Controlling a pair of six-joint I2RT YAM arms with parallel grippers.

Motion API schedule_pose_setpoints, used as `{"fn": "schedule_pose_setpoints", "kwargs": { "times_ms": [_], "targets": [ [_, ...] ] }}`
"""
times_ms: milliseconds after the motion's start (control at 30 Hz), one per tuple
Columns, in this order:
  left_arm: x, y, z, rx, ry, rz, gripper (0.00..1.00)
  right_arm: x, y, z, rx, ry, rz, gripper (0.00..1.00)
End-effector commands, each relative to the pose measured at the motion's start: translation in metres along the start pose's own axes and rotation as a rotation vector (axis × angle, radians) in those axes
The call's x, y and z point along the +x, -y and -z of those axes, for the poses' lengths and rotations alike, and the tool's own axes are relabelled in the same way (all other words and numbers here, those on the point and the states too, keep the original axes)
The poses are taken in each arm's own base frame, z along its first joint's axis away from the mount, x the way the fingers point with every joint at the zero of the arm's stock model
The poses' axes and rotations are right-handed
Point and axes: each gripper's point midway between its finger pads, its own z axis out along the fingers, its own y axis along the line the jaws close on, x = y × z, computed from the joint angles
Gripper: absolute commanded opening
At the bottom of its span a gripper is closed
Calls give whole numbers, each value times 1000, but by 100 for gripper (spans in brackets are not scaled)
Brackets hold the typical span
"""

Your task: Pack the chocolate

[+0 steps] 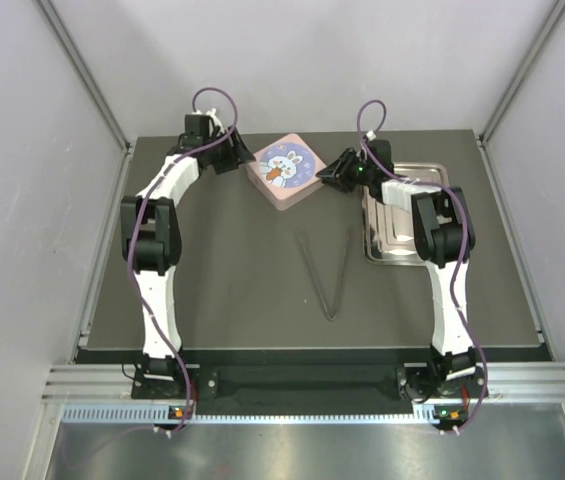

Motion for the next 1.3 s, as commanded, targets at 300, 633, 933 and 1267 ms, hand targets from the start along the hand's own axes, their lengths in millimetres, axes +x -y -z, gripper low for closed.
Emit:
{"fn": "schedule_pose_setpoints", "kwargs": {
  "times_ms": [300,633,933,1267],
  "targets": [
    [-24,-11,-26,71,50,-136,70,-19,-30,-7,-117,30,41,39],
    [-24,-5,-39,163,50,-188,73,-19,-22,-16,-120,21,40,32],
    [-14,-6,-52,216,30,-173,67,-25,-29,-15,-140,21,66,37],
    [5,7,-45,252,11,-168,46,-31,-34,-10,-124,40,91,41]
  ]
}}
